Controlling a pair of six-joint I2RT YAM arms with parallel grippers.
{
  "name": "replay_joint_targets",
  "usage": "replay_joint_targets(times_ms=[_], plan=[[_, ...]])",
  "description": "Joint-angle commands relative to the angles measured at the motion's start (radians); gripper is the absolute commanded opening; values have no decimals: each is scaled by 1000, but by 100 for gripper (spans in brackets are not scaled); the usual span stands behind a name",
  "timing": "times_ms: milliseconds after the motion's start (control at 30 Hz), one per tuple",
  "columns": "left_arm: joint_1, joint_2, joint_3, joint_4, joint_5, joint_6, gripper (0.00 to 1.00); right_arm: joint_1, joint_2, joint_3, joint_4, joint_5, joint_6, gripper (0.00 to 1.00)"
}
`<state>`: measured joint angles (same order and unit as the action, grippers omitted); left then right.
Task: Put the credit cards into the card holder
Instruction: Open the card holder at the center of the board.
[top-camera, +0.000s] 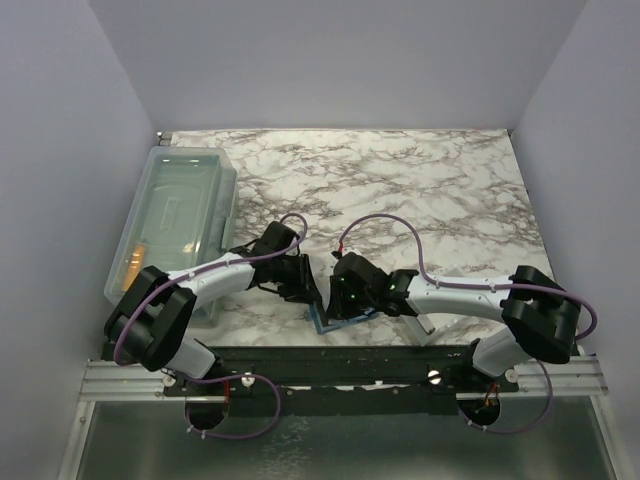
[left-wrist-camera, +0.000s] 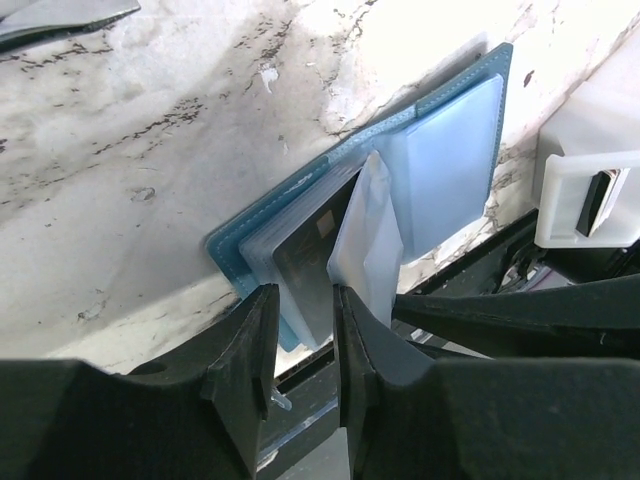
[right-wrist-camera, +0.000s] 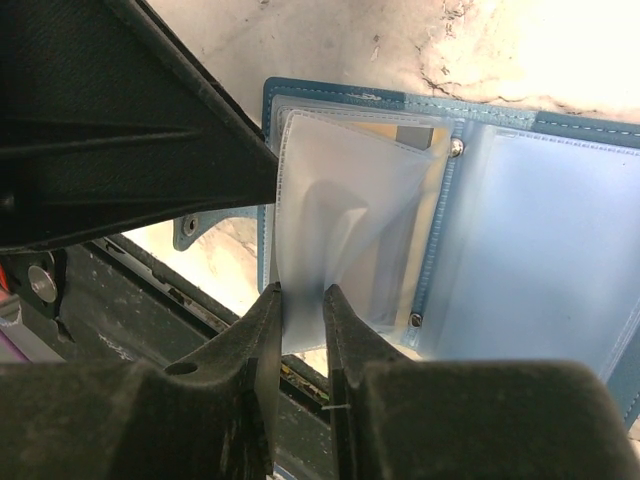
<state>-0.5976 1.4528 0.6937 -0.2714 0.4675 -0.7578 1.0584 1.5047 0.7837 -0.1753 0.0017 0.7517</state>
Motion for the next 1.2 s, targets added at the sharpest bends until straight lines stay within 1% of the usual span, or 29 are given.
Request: replay_joint_targets(times_ms=[0,133,267,533,733,933,1167], plan=[[-1,31,21,20,-32,18,35,-1,-3,-6,-12,4,5,23],[-1,48,19,19,-45,23,35,-1,-15,0,-45,23,6,35],[-1,64,17,20,-47,26,35,-1,-33,-5,-58,35,6,43],[-1,73,20,18,-48,31,35,-1,-16,29,-151,108,23,45],[-1,78,19,18,-47,31,35,-1,0,115,-347,240,70,46],[-1,88,21,18,-46,36,35,-1,-2,116,-457,345,92,60],[0,77,26,13,-39,42,35,-7,123,199,-763,532,239,64]])
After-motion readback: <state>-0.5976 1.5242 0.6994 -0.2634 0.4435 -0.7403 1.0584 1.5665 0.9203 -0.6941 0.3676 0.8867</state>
